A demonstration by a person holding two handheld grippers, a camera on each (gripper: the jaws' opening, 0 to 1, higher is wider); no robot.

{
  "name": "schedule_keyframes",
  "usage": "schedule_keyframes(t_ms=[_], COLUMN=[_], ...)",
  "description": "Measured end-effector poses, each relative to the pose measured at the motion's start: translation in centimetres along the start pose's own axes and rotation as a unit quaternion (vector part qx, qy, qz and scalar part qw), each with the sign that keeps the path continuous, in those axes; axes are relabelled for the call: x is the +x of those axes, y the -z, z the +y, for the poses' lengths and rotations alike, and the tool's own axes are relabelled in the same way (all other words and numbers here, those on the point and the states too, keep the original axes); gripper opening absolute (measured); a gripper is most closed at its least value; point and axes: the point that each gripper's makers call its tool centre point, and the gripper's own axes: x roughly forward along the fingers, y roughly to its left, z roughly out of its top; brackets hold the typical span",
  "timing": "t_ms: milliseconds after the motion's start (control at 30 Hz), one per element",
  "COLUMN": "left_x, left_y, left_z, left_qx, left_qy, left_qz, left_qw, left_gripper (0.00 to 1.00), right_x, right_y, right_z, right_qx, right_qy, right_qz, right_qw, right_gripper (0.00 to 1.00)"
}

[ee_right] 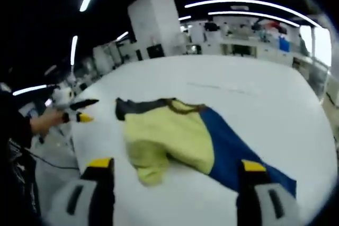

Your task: Fold the garment on the visible template until the final outline fits inside the template.

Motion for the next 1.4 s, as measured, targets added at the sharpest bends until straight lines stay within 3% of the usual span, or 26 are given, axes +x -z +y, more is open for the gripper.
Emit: schedule_keyframes(t_ms=[200,300,467,533,667,833,1000,1233,1333,1400], left_x=[-0.8,-1.2,-1.8,-2.0,-2.2,-2.5,-2.8,-3.2,-3.3,-3.3], left_y=[0.3,0.4,0.6,1.2,1.8,1.7,1.6,2.0,2.2,2.3], left_z=[-1.8,-2.5,-4.0,-4.8,-6.9,-8.0,-9.2,-10.1,-10.2,-10.3], left_qx=[0.003,0.005,0.007,0.028,0.044,0.039,0.036,0.04,0.043,0.041], left_qy=[0.024,0.031,0.043,0.051,0.065,0.076,0.087,0.098,0.098,0.098], left_qz=[-0.001,0.001,-0.003,0.004,0.019,0.016,0.014,0.016,0.019,0.021], left_qw=[0.9997,0.9995,0.9991,0.9983,0.9967,0.9962,0.9955,0.9943,0.994,0.9941], left_gripper=[0.99,0.99,0.99,0.99,0.98,0.96,0.94,0.91,0.91,0.9], right_x=[2.3,3.5,5.2,5.8,6.9,7.2,8.6,10.9,11.6,12.2], right_y=[-0.8,-0.3,0.3,0.3,0.7,0.3,1.0,2.8,3.8,4.1], right_z=[5.1,7.6,10.0,10.9,11.4,12.4,13.2,11.2,9.7,9.3], right_qx=[-0.042,-0.07,-0.095,-0.099,-0.124,-0.137,-0.144,-0.166,-0.199,-0.201], right_qy=[-0.067,-0.102,-0.123,-0.134,-0.132,-0.133,-0.144,-0.1,-0.069,-0.067], right_qz=[0.002,0.02,0.033,0.038,0.052,0.048,0.055,0.085,0.111,0.112], right_qw=[0.9969,0.9922,0.9873,0.9853,0.982,0.9803,0.9774,0.9774,0.9713,0.9708], right_gripper=[0.9,0.85,0.8,0.77,0.77,0.6,0.54,0.42,0.38,0.35])
